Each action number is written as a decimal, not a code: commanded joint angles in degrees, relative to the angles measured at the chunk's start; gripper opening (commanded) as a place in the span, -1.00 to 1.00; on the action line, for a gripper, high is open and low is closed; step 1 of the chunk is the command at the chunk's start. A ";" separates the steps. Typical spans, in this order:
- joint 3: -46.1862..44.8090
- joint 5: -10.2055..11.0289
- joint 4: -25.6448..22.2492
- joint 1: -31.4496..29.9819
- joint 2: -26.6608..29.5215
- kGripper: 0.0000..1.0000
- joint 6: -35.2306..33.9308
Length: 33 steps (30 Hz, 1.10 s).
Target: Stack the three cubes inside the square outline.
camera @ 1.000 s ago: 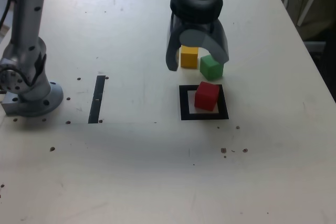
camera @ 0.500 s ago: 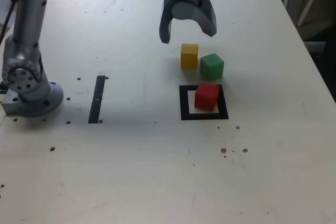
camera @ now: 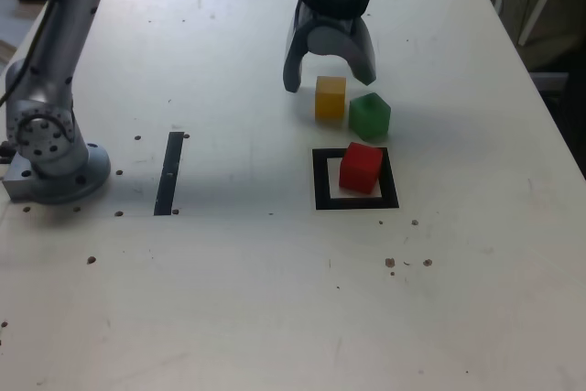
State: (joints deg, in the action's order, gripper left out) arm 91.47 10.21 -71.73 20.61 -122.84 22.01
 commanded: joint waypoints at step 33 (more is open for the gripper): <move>1.38 0.98 -2.21 -0.57 -1.87 -0.47 0.14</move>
State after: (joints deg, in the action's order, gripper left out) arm 92.96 11.03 -73.79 20.14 -124.96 22.22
